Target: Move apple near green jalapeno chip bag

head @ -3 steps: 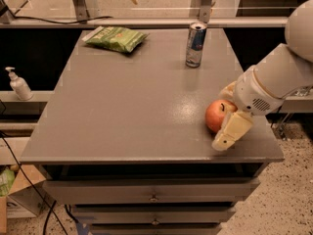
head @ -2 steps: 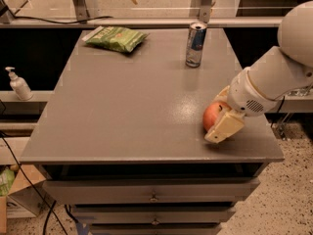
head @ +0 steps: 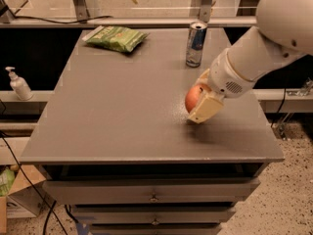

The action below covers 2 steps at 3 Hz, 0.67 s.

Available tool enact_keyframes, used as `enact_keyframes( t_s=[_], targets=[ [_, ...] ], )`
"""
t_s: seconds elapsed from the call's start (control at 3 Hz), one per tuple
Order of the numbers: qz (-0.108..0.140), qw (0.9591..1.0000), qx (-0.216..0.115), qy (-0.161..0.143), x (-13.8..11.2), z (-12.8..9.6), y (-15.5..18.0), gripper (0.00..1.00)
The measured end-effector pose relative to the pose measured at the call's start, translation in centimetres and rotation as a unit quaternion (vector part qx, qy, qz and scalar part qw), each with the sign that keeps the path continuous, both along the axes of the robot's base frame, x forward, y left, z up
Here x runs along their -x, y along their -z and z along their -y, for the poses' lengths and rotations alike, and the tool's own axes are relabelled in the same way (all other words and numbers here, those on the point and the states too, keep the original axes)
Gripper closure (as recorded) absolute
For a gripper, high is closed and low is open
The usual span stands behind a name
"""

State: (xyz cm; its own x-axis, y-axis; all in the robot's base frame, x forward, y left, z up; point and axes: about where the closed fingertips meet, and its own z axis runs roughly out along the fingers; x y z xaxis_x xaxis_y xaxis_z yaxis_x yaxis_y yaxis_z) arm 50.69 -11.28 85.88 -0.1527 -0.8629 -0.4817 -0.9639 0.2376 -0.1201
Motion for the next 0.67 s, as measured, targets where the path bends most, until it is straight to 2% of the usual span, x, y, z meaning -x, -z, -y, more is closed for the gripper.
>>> enact_keyframes(
  t_s=[0.33,0.67],
  targets=[
    [0.002,1.0000,0.000,-0.001,0.0,-0.1,-0.3,1.00],
    [-0.016,0.9995,0.014,0.023,0.3,1.1,0.5,1.00]
  ],
)
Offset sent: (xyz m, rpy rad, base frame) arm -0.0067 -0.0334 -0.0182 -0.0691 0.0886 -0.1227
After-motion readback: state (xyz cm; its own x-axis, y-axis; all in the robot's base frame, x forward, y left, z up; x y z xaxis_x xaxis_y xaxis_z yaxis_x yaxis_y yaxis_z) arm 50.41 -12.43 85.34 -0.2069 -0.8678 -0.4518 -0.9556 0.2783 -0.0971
